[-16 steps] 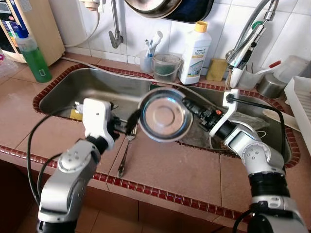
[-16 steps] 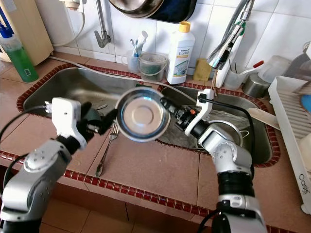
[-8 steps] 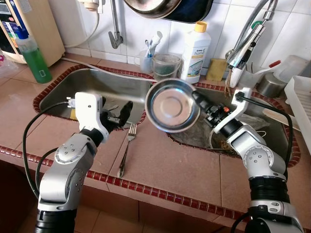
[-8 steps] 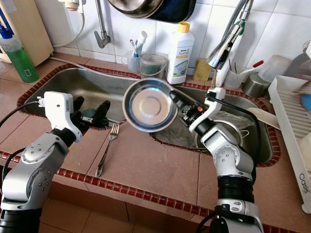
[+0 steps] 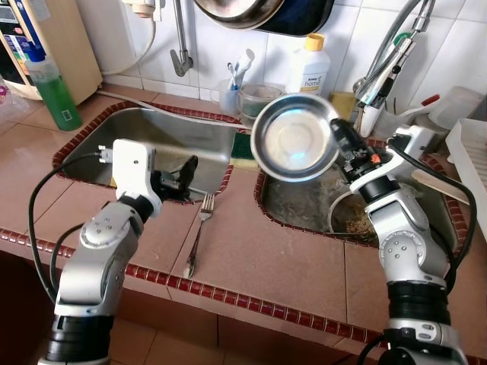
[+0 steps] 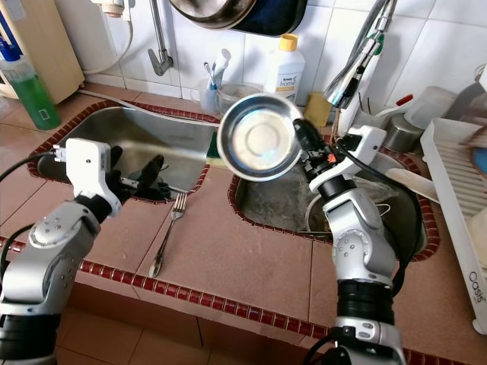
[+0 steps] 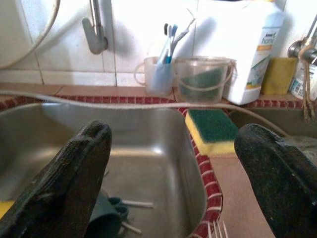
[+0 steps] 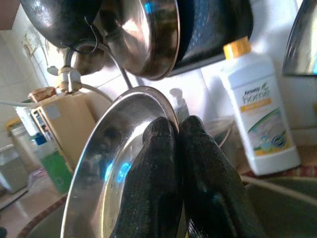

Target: Kitchen organization

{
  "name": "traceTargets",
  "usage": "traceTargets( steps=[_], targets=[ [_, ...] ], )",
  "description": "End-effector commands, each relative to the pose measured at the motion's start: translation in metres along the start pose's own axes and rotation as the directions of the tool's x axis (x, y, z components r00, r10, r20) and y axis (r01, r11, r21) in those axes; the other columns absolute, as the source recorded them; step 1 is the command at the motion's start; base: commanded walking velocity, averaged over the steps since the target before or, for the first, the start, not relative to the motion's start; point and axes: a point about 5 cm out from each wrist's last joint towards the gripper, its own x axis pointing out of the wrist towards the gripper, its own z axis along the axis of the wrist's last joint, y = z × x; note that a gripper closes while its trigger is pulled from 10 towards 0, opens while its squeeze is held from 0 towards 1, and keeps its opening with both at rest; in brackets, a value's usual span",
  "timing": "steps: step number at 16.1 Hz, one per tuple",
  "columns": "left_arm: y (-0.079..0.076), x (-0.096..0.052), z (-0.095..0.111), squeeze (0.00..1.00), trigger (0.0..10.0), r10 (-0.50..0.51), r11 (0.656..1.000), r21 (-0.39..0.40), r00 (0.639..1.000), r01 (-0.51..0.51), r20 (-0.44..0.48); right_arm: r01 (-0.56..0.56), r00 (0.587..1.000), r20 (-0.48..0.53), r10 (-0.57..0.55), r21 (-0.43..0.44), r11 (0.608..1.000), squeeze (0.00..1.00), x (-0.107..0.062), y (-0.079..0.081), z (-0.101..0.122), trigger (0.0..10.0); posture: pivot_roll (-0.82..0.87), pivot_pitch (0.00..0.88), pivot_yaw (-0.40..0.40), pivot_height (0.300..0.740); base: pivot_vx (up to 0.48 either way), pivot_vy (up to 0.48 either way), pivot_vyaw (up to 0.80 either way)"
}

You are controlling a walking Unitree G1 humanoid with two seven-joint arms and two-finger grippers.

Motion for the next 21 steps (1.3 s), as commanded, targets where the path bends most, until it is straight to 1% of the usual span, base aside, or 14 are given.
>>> traceTargets(
  steps=[1, 3, 4, 5, 6, 7, 10, 12, 13, 16, 18, 19, 20, 21],
  targets=[
    [0.004, 0.002, 0.004, 0.00, 10.0, -0.003, 1.000, 0.013, 1.000, 0.003, 0.015, -0.005, 0.999, 0.046, 0.007, -0.049, 0.999, 0.00, 0.002, 0.005, 0.010, 10.0, -0.12, 0.040, 0.003, 0.740, 0.000, 0.000, 0.00],
    [0.004, 0.004, 0.007, 0.00, 10.0, -0.019, 1.000, 0.017, 0.999, 0.018, 0.039, 0.017, 0.998, 0.067, -0.010, -0.104, 0.994, 0.00, 0.000, 0.007, 0.010, 10.0, -0.12, 0.040, 0.006, 0.740, 0.000, 0.000, 0.00],
    [0.005, 0.006, 0.007, 0.00, 10.0, -0.015, 1.000, 0.007, 0.999, 0.015, 0.040, 0.029, 0.997, 0.072, -0.020, -0.137, 0.990, 0.00, -0.001, 0.007, 0.009, 10.0, -0.12, 0.040, 0.006, 0.740, 0.000, 0.000, 0.00],
    [0.005, 0.007, 0.006, 0.00, 10.0, -0.009, 1.000, -0.024, 1.000, 0.010, 0.028, 0.039, 0.997, 0.074, -0.028, -0.154, 0.987, 0.00, -0.002, 0.008, 0.008, 10.0, -0.12, 0.039, 0.005, 0.740, 0.000, 0.000, 0.00],
    [0.005, 0.009, 0.006, 0.00, 10.0, -0.006, 0.999, -0.045, 0.999, 0.008, 0.032, 0.052, 0.997, 0.068, -0.037, -0.223, 0.974, 0.00, -0.003, 0.007, 0.006, 10.0, -0.12, 0.038, 0.007, 0.740, 0.000, 0.000, 0.00],
    [0.004, 0.009, 0.007, 0.00, 10.0, -0.009, 1.000, -0.027, 0.999, 0.010, 0.041, 0.090, 0.995, 0.068, -0.073, -0.291, 0.952, 0.00, -0.006, 0.004, 0.003, 10.0, -0.12, 0.038, 0.007, 0.740, 0.000, 0.000, 0.00],
    [0.001, 0.010, 0.003, 0.00, 10.0, -0.017, 1.000, -0.025, 0.999, 0.018, 0.039, 0.149, 0.988, 0.088, -0.126, -0.358, 0.922, 0.00, -0.007, 0.000, 0.003, 10.0, -0.13, 0.034, 0.009, 0.740, 0.000, 0.000, 0.00],
    [-0.001, 0.012, -0.001, 0.00, 10.0, -0.017, 0.999, -0.028, 0.999, 0.018, 0.035, 0.217, 0.976, 0.102, -0.191, -0.454, 0.864, 0.00, -0.010, -0.005, 0.003, 10.0, -0.13, 0.034, 0.009, 0.740, 0.000, 0.000, 0.00],
    [-0.002, 0.012, -0.002, 0.00, 10.0, -0.013, 1.000, -0.021, 0.999, 0.014, 0.035, 0.247, 0.969, 0.114, -0.220, -0.485, 0.839, 0.00, -0.011, -0.007, 0.002, 10.0, -0.13, 0.034, 0.009, 0.740, 0.000, 0.000, 0.00],
    [-0.003, 0.012, -0.003, 0.00, 10.0, -0.020, 1.000, -0.023, 0.999, 0.021, 0.040, 0.315, 0.949, 0.148, -0.279, -0.511, 0.800, 0.00, -0.015, -0.012, 0.000, 10.0, -0.13, 0.032, 0.010, 0.740, 0.000, 0.000, 0.00],
    [-0.003, 0.012, -0.004, 0.00, 10.0, -0.021, 0.999, -0.025, 0.998, 0.023, 0.056, 0.363, 0.929, 0.153, -0.336, -0.543, 0.757, 0.00, -0.020, -0.014, -0.006, 10.0, -0.13, 0.027, 0.010, 0.740, 0.000, 0.000, 0.00],
    [-0.004, 0.012, -0.005, 0.00, 10.0, -0.021, 1.000, -0.018, 0.998, 0.023, 0.063, 0.370, 0.926, 0.158, -0.343, -0.562, 0.740, 0.00, -0.021, -0.014, -0.008, 10.0, -0.13, 0.027, 0.012, 0.740, 0.000, 0.000, 0.00],
    [-0.006, 0.012, -0.006, 0.00, 10.0, -0.027, 1.000, -0.010, 0.998, 0.028, 0.062, 0.379, 0.922, 0.158, -0.354, -0.564, 0.734, 0.00, -0.023, -0.014, -0.010, 10.0, -0.13, 0.023, 0.012, 0.740, 0.000, 0.000, 0.00],
    [-0.009, 0.012, -0.007, 0.00, 10.0, -0.048, 0.998, 0.030, 0.996, 0.046, 0.076, 0.391, 0.915, 0.150, -0.375, -0.559, 0.731, 0.00, -0.025, -0.015, -0.015, 10.0, -0.13, 0.019, 0.012, 0.740, 0.000, 0.000, 0.00]
  ],
)
